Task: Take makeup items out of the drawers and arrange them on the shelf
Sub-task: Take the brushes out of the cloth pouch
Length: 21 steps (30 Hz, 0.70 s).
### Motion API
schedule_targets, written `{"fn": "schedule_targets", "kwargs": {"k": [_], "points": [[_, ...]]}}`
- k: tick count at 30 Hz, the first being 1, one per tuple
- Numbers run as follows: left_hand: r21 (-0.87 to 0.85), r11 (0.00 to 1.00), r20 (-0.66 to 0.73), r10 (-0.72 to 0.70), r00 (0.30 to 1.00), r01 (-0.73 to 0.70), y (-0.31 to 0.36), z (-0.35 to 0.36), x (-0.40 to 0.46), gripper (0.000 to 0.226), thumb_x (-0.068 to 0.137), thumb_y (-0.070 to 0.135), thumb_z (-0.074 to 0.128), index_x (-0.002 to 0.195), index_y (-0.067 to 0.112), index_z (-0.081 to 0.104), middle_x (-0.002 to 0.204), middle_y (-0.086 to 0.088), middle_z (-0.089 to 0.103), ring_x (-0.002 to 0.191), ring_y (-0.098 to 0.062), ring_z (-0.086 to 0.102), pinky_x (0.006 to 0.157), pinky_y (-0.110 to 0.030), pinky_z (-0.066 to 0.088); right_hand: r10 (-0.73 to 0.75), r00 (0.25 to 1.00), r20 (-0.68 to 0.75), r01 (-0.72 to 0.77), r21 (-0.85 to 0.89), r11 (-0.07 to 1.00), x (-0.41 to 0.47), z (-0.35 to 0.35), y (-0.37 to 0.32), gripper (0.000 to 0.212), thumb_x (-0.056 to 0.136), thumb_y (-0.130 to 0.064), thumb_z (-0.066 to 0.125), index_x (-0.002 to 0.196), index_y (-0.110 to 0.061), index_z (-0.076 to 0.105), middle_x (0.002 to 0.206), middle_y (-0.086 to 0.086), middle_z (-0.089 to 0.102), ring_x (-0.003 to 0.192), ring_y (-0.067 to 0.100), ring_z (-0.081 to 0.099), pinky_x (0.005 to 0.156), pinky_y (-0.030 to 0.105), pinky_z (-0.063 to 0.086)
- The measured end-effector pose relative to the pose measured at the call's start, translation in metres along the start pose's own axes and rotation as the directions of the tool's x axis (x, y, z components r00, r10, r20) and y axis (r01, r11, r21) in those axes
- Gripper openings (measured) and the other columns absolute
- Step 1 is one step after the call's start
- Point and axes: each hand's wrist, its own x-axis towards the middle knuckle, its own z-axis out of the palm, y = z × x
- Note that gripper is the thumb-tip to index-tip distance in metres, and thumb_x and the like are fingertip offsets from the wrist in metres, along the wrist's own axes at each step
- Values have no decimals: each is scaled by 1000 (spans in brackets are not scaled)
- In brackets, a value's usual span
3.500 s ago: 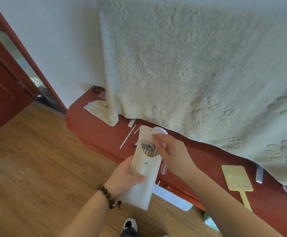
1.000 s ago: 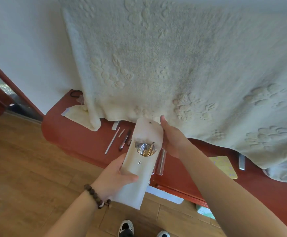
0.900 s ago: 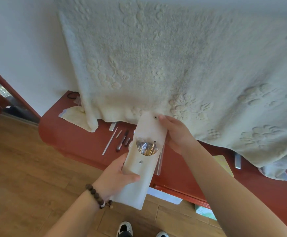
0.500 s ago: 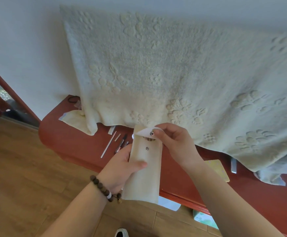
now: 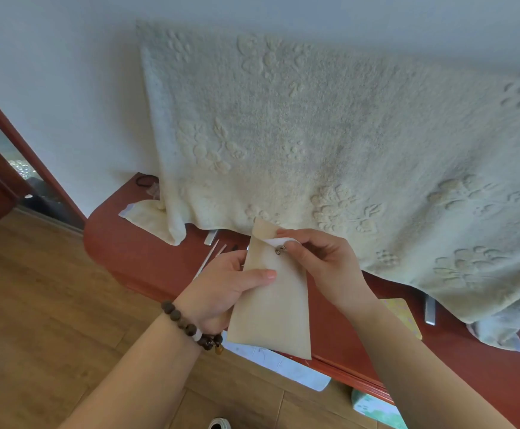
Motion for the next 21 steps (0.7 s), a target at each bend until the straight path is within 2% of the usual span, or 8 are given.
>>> {"fn": "schedule_targets", "kwargs": {"k": [4,8,12,18,21], "points": [[-20,1000,14,8,1000,-8,5,-1,-2,24,82,4,66,105,1,66,101,-23,69,88,-34,67,79,-44,56,-73,997,24,74,-49,996,1,0,-3,15,89,-5,62,95,-13,74,108,-1,72,108,12,65,92,25,49],[-19,1000,-4,7,1000,-7,7,2,-4,22,83,5,65,105,1,66,101,-22,69,89,-34,67,79,-43,56,-135,991,20,136,-126,983,2,3,-4,17,89,-5,62,94,-17,73,106,-3,72,105,9,65,91,21,48],[0,1000,-45,-29,999,29,7,2,-5,18,87,6,59,104,1,66,98,-20,70,85,-31,68,75,-40,57,-209,975,72,220,-208,953,-1,6,4,15,87,-2,63,96,-10,72,104,0,72,108,8,64,94,21,47],[-2,998,-59,-70,996,70,3,1,-6,26,83,9,64,108,-1,64,100,-21,70,88,-33,68,78,-42,56,-253,960,123,272,-172,947,-2,4,12,14,88,-13,62,99,-16,70,104,2,71,111,12,64,98,28,48],[-7,999,-32,-47,998,47,3,2,-5,34,77,10,72,108,-1,64,102,-22,70,90,-33,68,78,-42,57,-267,950,162,296,-188,937,1,-2,10,15,88,-8,63,98,-18,68,106,5,70,112,14,63,97,27,48]]}}
